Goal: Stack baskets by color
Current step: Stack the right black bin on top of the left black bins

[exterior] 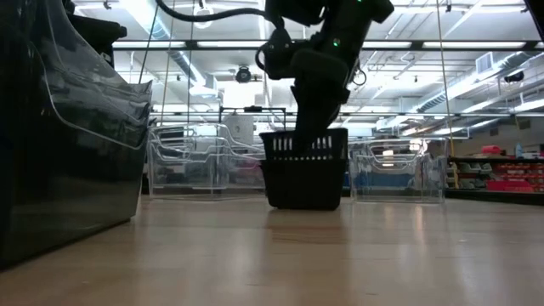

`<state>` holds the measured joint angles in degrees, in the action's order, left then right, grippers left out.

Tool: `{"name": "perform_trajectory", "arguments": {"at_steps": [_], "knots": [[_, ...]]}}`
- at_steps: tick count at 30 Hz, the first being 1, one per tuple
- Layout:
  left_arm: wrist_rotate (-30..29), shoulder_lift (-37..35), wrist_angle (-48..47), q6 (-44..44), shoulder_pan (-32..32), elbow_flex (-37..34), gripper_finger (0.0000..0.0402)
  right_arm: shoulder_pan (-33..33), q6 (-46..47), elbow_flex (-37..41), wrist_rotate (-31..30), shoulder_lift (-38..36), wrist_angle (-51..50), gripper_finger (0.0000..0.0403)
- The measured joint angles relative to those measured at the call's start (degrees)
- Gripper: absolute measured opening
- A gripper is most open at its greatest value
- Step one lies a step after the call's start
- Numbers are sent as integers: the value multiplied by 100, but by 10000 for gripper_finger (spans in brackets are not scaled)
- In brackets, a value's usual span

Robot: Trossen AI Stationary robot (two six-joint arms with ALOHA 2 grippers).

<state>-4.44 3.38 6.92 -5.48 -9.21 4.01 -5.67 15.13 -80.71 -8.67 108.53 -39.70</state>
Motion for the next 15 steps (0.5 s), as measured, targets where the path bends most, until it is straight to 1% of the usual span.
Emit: {"name": "perform_trajectory", "arguments": {"at_steps": [7,15], "knots": [[1,0,2,0,0,0,31,-15,-34,-340,0,0,-551,130],[1,0,2,0,0,0,29,-85,-38,-374,89,-42,-576,131]]}}
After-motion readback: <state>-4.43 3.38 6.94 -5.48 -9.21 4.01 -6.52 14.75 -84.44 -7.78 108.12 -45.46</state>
